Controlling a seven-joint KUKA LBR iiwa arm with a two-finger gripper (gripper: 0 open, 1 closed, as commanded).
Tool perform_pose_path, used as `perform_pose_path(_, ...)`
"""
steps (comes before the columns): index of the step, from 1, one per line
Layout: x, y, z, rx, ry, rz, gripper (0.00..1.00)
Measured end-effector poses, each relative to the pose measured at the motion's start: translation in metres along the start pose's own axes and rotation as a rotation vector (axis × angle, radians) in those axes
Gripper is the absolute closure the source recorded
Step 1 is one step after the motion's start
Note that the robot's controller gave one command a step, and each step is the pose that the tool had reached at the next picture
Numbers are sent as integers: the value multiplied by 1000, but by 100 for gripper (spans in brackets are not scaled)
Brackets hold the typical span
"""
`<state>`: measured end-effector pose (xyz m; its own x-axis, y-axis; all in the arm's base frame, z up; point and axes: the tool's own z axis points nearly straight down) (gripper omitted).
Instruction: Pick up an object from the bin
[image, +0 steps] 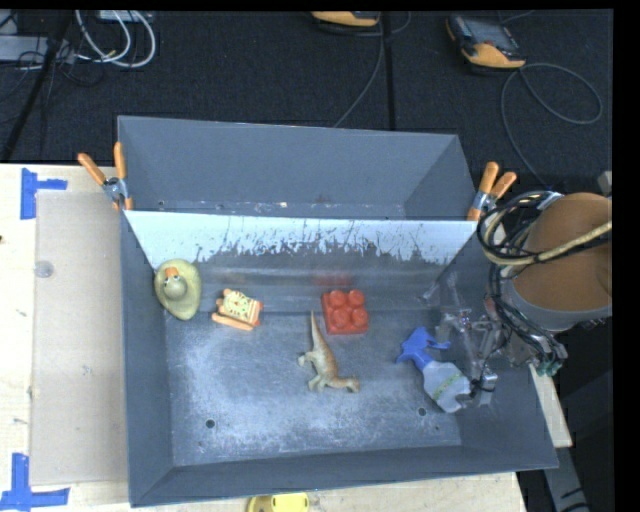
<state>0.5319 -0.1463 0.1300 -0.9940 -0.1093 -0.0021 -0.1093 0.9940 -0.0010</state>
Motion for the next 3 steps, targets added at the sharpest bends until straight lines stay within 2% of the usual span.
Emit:
perform_pose_path(1, 4, 3, 27, -5, 9, 143, 0)
perform_pose_path(2, -1, 4, 35, -4, 9, 365, 0)
perform_pose_path(3, -27, -1, 61, -10, 11, 319, 100)
